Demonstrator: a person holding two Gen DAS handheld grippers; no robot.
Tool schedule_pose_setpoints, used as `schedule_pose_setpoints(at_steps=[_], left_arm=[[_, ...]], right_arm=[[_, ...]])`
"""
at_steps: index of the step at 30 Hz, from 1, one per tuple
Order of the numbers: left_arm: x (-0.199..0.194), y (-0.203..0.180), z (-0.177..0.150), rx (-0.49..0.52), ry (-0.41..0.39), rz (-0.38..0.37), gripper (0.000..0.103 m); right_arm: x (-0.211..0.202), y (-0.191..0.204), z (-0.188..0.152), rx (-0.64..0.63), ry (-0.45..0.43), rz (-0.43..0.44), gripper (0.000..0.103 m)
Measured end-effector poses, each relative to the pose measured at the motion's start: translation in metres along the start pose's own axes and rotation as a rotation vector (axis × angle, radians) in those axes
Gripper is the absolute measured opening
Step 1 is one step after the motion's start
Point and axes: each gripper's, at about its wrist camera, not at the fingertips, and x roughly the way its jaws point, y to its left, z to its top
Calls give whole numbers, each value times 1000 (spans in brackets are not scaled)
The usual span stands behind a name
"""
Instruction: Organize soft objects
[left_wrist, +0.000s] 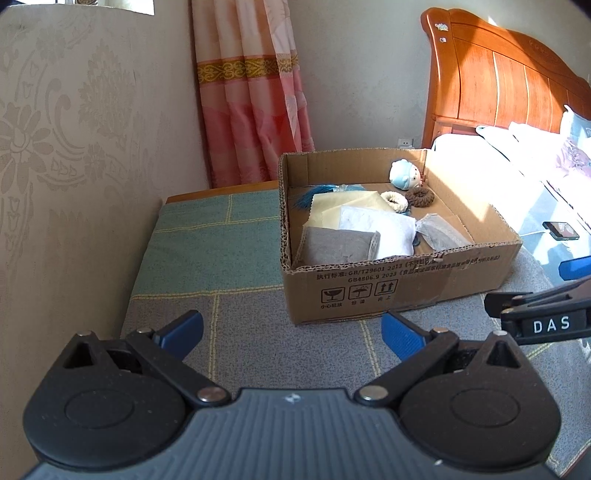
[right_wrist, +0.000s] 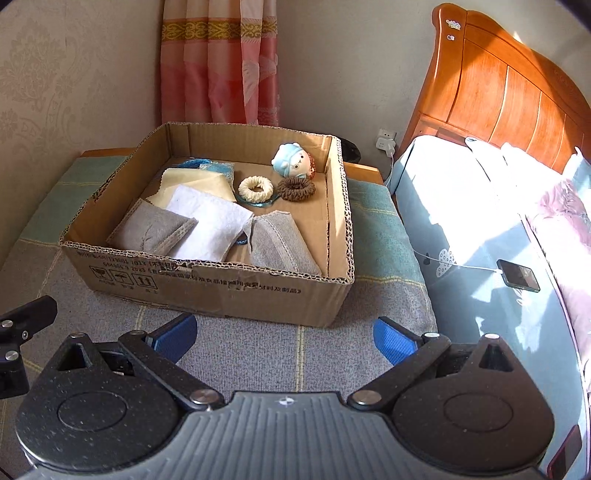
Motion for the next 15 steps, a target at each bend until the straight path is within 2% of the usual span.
schedule_pose_setpoints(at_steps=[6, 15], left_arm=[[-6, -6, -2, 2, 25, -1, 102], [-15, -13, -2, 10, 29, 6, 102]], right_arm=[[-11, 1, -26, 56, 37, 5, 103], [-32, -1, -30, 63, -14, -5, 103]])
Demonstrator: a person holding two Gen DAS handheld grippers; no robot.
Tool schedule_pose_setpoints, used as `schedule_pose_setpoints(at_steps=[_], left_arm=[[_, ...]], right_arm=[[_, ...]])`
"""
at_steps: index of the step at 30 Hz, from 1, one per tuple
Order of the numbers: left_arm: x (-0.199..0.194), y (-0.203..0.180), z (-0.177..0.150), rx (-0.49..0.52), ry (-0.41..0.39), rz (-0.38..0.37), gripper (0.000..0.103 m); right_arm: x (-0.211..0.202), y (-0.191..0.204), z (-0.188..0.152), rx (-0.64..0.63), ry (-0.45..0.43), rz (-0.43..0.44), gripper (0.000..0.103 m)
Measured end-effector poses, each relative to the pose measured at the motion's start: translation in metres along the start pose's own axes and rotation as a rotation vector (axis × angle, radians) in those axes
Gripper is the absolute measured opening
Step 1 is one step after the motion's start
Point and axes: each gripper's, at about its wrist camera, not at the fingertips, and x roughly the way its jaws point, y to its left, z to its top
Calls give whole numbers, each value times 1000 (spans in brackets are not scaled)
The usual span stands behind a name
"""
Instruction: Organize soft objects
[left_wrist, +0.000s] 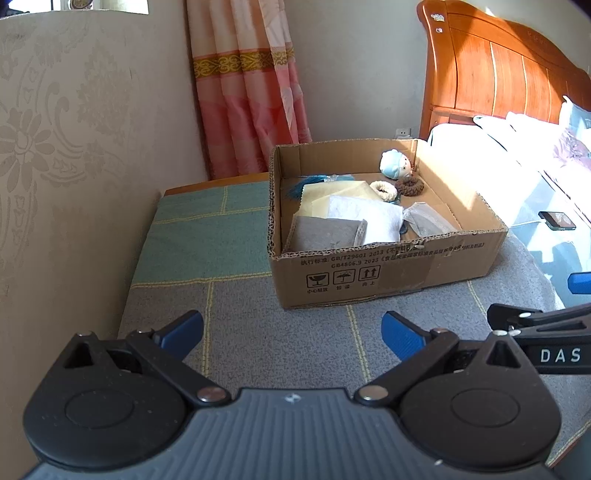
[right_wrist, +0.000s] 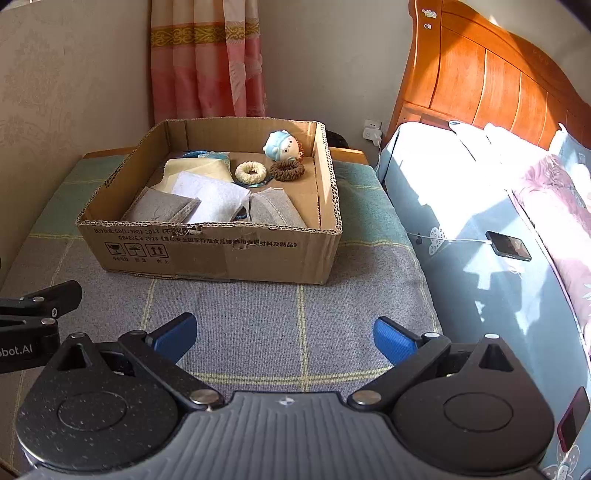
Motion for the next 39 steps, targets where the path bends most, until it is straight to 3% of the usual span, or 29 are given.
schedule_pose_setpoints(at_steps=[39], left_arm=[[-8, -7, 4, 9, -10, 0, 102]], right_arm=[[-10, -7, 1, 4, -33, 12, 103]])
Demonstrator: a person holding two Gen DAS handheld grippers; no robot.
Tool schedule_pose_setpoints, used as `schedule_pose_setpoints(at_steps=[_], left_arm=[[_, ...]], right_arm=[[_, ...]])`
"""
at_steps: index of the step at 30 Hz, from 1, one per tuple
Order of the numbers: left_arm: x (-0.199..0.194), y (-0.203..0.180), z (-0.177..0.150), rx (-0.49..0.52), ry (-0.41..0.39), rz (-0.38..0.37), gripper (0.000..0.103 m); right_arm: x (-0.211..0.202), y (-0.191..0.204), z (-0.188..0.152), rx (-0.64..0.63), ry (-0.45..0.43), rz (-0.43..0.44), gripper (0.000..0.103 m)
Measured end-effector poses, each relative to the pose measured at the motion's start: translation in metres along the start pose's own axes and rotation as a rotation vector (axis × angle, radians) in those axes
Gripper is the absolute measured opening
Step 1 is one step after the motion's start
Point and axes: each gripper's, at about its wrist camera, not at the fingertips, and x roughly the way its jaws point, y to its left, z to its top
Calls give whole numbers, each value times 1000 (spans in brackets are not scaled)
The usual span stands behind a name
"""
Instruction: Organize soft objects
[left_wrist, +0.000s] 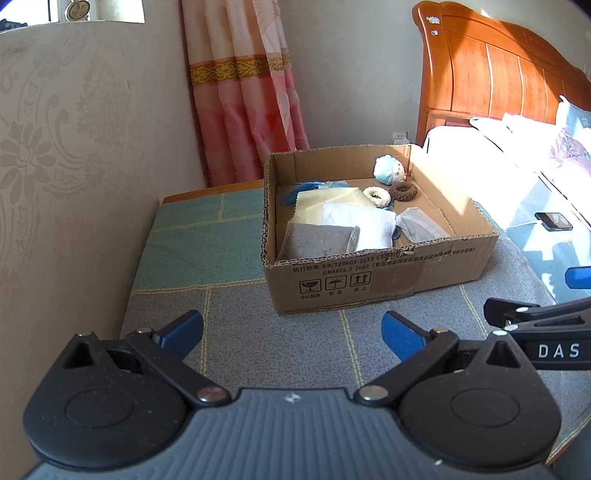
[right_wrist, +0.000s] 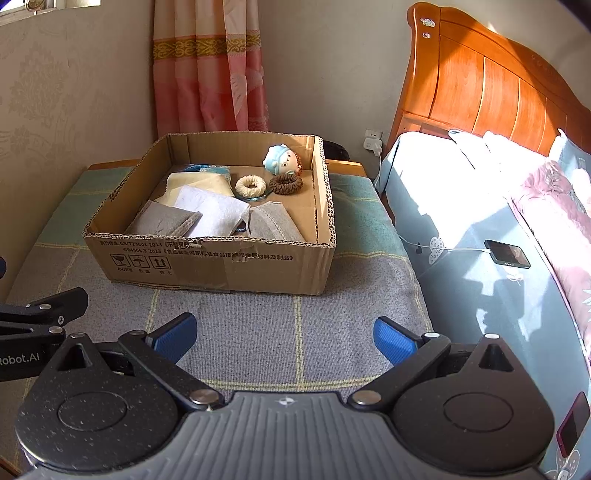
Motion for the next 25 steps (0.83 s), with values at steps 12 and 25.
schedule_pose_setpoints(at_steps=[12, 25], left_arm=[[1, 1, 0, -2, 3, 4, 102], [1, 0, -1, 1, 1, 4, 102]], right_arm=[[1, 0, -1, -5, 4, 6, 103], [1, 1, -1, -9, 4, 8, 103]])
